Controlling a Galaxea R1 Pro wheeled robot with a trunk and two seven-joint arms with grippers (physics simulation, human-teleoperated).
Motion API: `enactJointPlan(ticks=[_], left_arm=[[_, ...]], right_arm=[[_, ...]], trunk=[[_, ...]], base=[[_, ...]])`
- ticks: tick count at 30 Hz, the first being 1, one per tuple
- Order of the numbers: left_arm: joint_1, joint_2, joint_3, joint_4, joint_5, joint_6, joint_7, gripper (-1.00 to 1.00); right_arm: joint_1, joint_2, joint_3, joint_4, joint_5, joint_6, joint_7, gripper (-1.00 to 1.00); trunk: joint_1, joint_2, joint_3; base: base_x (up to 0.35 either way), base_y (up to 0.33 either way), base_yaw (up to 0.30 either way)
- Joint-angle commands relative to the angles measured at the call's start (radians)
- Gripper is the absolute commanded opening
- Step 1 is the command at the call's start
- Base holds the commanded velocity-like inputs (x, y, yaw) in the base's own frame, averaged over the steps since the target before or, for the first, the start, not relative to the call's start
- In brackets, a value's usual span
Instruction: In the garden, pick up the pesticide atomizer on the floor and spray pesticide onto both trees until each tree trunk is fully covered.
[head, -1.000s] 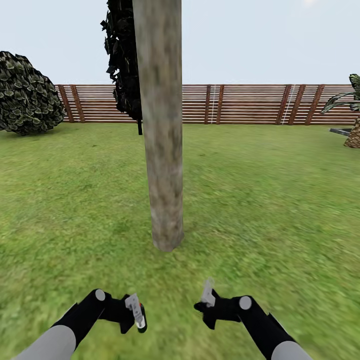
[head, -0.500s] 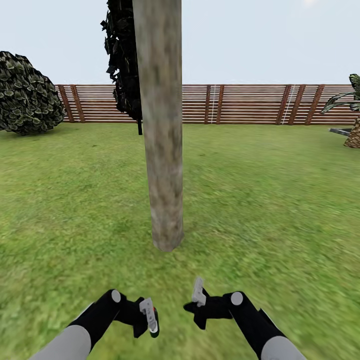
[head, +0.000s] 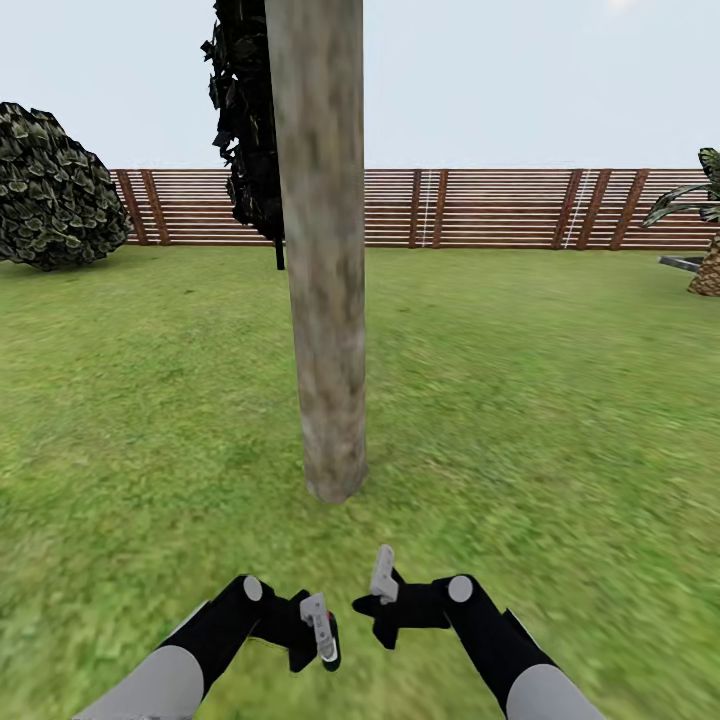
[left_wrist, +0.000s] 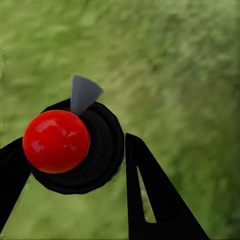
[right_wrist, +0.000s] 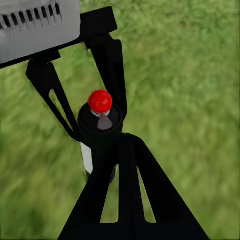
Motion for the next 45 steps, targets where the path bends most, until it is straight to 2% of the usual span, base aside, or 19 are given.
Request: enactJointPlan(ticks=[1, 8, 23, 28, 45], left_arm=[[-0.002, 0.0, 0.0, -0.004, -0.007, -0.002, -0.003, -1.0], [-0.006, -0.001, 0.0, -0.011, -0.006, -0.003, -0.004, -1.0], [-0.006, -0.027, -0.001, -0.013, -0.006, -0.007, -0.006, -1.0], [-0.006, -0.028, -0.001, -0.025, -0.006, -0.008, -0.031, -1.0], [-0.006, -0.029, 0.0, -0.031, -0.004, -0.015, -0.035, -1.0]], right_arm=[[0.0, 0.001, -0.001, -0.001, 0.011, -0.009, 0.001, -1.0], [0.0, 0.003, -0.001, -0.001, 0.011, -0.01, -0.001, -1.0], [0.0, 0.002, -0.001, -0.001, 0.013, -0.01, -0.001, -1.0], [0.0, 0.001, -0.001, 0.0, 0.014, -0.01, -0.001, -1.0], [0.0, 0.0, -0.001, 0.001, 0.014, -0.01, -0.001, -1.0]], trunk=[[0.0, 0.0, -0.001], [0.0, 0.0, -0.001], [0.0, 0.0, -0.001], [0.0, 0.0, -0.001], [0.0, 0.0, -0.001]], base=[[0.0, 0.0, 0.0], [0.0, 0.0, 0.0], [0.0, 0.0, 0.0], [0.0, 0.0, 0.0], [0.0, 0.0, 0.0]])
